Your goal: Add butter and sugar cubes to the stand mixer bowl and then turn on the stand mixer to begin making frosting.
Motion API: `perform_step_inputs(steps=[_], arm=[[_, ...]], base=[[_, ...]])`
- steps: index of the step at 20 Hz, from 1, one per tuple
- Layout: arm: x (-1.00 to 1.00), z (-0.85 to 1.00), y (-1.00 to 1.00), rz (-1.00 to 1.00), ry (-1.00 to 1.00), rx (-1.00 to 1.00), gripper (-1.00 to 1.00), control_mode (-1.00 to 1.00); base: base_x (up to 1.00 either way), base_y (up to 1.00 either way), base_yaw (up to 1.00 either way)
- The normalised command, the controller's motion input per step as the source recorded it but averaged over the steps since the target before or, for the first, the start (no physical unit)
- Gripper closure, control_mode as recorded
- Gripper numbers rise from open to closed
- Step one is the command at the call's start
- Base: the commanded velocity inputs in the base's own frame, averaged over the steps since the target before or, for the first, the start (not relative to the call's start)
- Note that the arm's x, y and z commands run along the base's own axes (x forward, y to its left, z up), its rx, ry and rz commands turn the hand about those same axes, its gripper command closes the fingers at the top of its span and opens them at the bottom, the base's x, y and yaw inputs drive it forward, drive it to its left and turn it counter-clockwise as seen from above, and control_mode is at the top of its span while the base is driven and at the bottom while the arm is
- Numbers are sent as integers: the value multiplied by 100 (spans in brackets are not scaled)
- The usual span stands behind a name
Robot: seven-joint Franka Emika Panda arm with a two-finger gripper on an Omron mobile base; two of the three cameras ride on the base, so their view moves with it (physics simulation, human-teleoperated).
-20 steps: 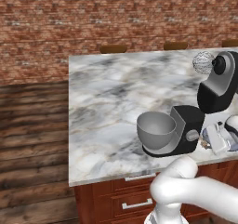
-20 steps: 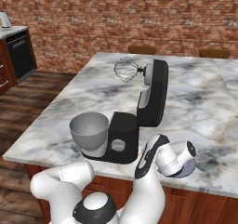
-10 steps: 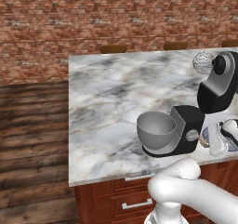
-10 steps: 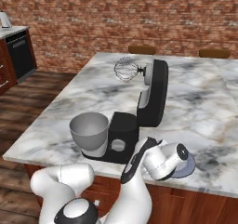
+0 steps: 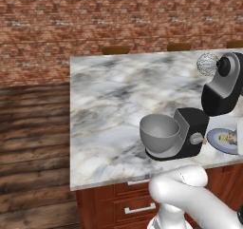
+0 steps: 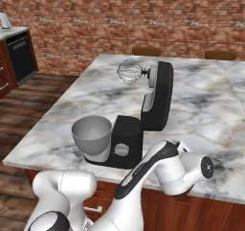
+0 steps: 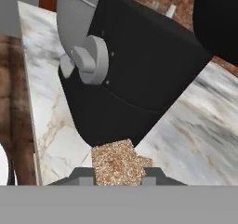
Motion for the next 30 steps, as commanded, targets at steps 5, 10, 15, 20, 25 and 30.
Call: perform_step_inputs(steps=[5,10,15,20,25,30], arm=[[-62,78,61,0,-13,-14,100,-100],[-11,79,100,-2,-15,-26,100,-100],[-17,82,100,0,-15,-23,100,-100],[12,27,97,0,1,-26,100,-100],[82,0,62,1,34,-19,100,-100],[89,-2,48,1,36,-17,100,-100]], base=[[0,0,0],[0,0,0],[0,0,0],[0,0,0],[0,0,0],[0,0,0]])
